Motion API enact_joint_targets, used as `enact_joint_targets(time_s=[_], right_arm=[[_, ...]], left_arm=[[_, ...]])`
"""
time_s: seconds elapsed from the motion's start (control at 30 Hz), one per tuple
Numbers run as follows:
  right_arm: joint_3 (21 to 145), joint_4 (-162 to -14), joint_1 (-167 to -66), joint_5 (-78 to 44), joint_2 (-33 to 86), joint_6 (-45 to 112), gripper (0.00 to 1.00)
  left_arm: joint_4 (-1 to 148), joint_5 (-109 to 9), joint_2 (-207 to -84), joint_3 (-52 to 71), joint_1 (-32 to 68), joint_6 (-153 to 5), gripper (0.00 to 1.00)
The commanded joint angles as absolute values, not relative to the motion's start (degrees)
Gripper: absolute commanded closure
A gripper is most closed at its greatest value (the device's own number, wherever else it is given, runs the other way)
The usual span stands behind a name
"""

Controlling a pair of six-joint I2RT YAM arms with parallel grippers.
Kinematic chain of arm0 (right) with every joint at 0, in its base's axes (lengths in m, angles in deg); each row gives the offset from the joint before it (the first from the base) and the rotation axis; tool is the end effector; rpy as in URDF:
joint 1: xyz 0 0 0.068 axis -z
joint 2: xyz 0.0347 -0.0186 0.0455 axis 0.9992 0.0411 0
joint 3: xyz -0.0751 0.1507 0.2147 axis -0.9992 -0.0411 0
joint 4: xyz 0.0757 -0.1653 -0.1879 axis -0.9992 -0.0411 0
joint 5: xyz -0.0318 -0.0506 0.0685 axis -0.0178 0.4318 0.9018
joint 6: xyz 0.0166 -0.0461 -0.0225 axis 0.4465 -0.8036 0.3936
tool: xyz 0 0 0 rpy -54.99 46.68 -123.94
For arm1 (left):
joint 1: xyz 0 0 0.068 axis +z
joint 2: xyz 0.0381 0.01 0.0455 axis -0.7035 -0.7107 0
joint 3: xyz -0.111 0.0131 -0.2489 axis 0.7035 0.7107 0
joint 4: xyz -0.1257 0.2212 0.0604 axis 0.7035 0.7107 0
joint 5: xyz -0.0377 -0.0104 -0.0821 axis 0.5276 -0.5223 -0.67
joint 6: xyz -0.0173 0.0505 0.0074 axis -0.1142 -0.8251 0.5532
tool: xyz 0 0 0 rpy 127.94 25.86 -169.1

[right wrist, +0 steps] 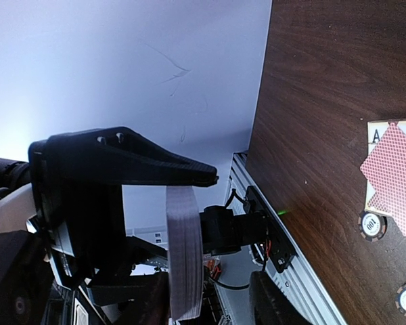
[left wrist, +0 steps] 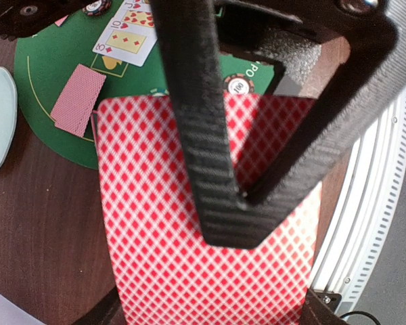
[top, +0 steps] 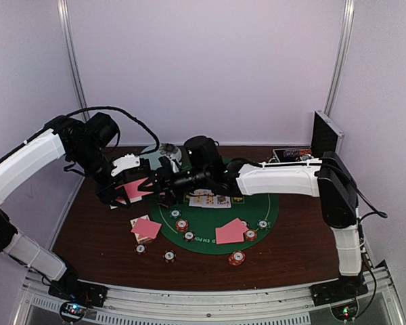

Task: Distribute texas hold em gaming equipment

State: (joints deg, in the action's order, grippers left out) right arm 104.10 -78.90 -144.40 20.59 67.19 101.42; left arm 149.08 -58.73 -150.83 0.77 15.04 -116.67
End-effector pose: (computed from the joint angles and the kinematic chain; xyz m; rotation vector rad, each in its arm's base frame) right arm 0.2535 0.4328 0.2612 0.3328 -2.3305 -1.9164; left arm 0.2138 -0.1337 0.3340 1.4846 2.3849 -0.4105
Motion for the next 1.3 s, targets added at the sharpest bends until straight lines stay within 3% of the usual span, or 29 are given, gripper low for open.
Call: enact_joint_targets(time_s=[0.0,0.53,0.87,1.27], right_arm=[[105.47,-79.52,-143.98,21.46,64.81,101.53,0.6],[104.88,-78.8,-143.83,22.49,62.23,102.45,0.75],[104.87,-82.64,-143.48,23.04,61.03,100.65,0.99],[99.05,-83.64,-139.19,24.9,54.88,99.13,1.0]], left_arm=[[148.05,-59.75,-149.77,-0.21,15.27,-116.92,1.0],[148.01,-59.4,-150.15,-0.02,15.27,-117.09,1.0],[148.01,-59.28,-150.06,-0.18,15.27,-117.12,1.0],[147.98,-59.23,-150.09,-0.37,15.27,-117.12,1.0]])
